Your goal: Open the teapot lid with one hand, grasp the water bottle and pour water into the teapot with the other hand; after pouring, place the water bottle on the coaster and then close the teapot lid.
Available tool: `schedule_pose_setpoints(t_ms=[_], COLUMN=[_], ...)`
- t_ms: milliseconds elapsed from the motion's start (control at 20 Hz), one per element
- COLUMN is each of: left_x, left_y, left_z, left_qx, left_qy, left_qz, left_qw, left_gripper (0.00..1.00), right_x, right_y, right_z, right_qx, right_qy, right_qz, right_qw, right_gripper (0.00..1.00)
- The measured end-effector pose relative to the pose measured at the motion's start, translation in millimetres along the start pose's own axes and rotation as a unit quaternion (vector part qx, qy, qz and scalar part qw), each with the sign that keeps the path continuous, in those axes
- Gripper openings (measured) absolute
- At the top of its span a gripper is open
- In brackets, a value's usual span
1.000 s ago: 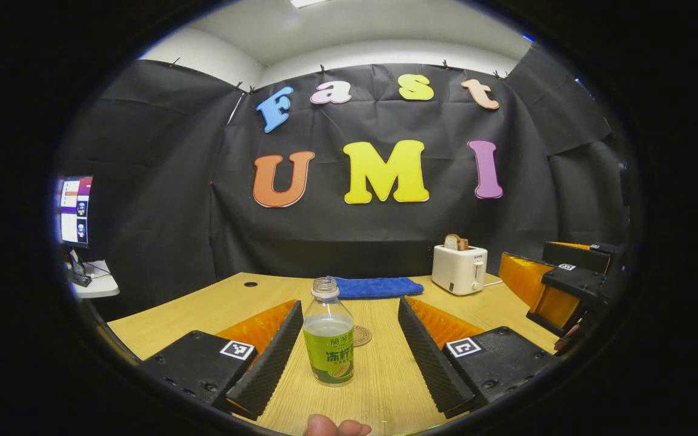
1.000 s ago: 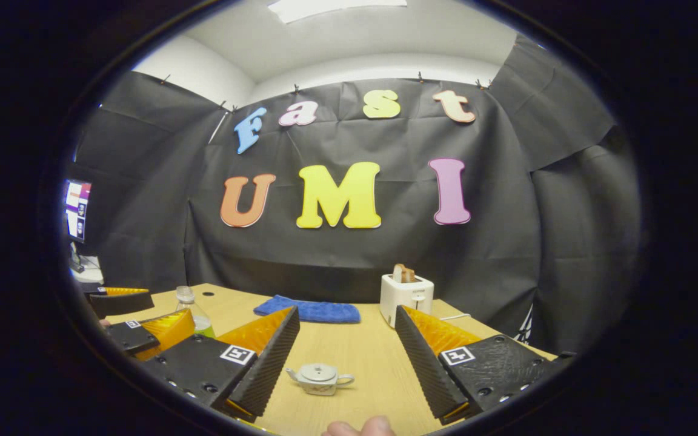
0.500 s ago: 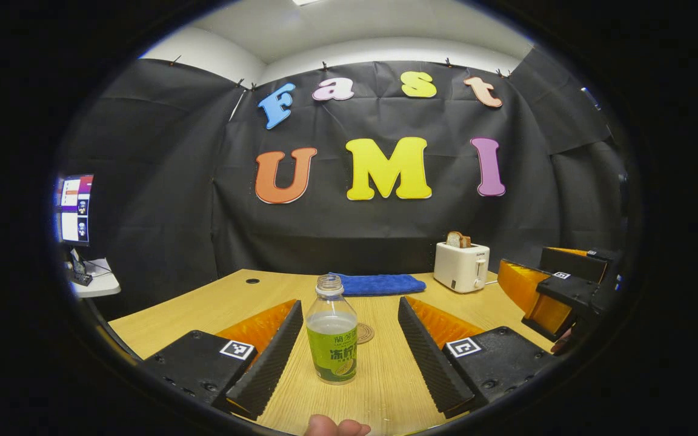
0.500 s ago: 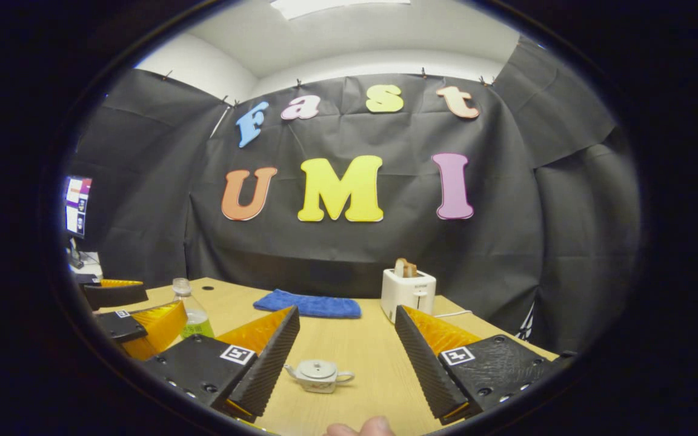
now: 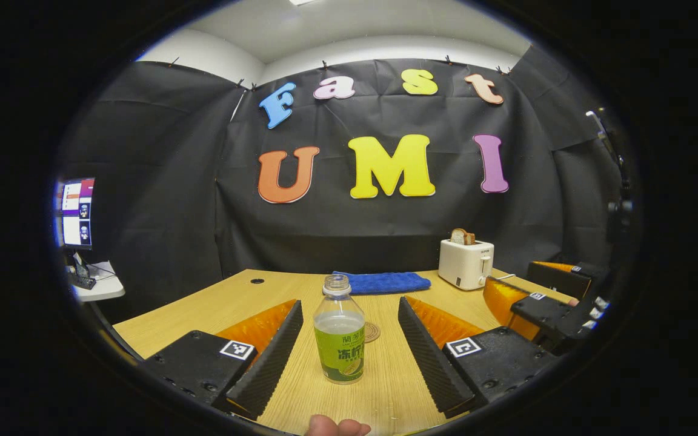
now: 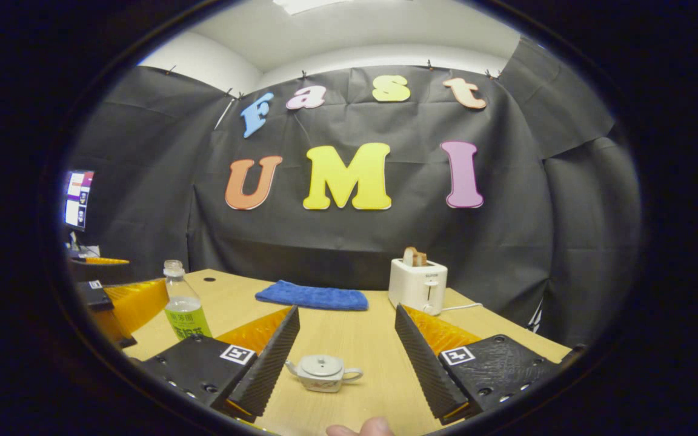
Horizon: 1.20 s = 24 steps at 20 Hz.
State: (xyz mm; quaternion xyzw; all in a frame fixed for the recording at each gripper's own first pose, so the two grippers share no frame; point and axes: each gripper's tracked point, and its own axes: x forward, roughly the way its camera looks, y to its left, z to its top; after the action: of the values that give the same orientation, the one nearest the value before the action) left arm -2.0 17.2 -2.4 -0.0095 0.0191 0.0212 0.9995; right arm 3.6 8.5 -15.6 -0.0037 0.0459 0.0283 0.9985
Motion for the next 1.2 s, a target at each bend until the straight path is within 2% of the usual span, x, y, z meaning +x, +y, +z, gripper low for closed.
schedule_pose_setpoints(t_ms=[50, 400, 650, 700, 750, 800, 900, 1000, 1050, 1150, 1200], left_x=[1, 1, 5, 5, 5, 6, 6, 6, 6, 7, 7], left_y=[1, 13, 25, 27, 29, 29, 31, 34, 35, 37, 37], left_z=[0, 5, 2, 2, 2, 2, 2, 2, 2, 3, 2], left_qx=[0.001, -0.001, -0.004, -0.004, -0.005, -0.007, -0.009, -0.013, -0.014, -0.015, -0.015], left_qy=[-0.001, -0.001, 0.004, 0.004, 0.005, 0.005, 0.005, 0.006, 0.006, 0.005, 0.006], left_qz=[0.001, 0.015, 0.025, 0.026, 0.028, 0.028, 0.029, 0.029, 0.029, 0.031, 0.031], left_qw=[1.0, 1.0, 1.0, 1.0, 1.0, 1.0, 1.0, 0.999, 0.999, 0.999, 0.999], left_gripper=[0.99, 0.99, 0.99, 0.99, 0.99, 0.99, 0.99, 0.99, 0.99, 0.99, 0.99], right_x=[0, 3, 17, 19, 20, 23, 29, 32, 31, 30, 32], right_y=[2, 3, 5, 6, 7, 10, 14, 14, 13, 13, 14], right_z=[-3, -29, -38, -39, -42, -44, -51, -55, -57, -57, -56], right_qx=[0.002, 0.003, 0.0, 0.0, -0.001, -0.003, -0.007, -0.008, -0.006, -0.001, 0.0], right_qy=[0.007, 0.064, 0.082, 0.086, 0.092, 0.098, 0.105, 0.112, 0.115, 0.116, 0.115], right_qz=[0.004, 0.005, 0.006, 0.005, 0.006, 0.01, 0.013, 0.013, 0.01, 0.01, 0.013], right_qw=[1.0, 0.998, 0.997, 0.996, 0.996, 0.995, 0.994, 0.994, 0.993, 0.993, 0.993], right_gripper=[0.97, 0.95, 0.97, 0.93, 0.79, 0.72, 0.63, 0.48, 0.33, 0.18, 0.17])
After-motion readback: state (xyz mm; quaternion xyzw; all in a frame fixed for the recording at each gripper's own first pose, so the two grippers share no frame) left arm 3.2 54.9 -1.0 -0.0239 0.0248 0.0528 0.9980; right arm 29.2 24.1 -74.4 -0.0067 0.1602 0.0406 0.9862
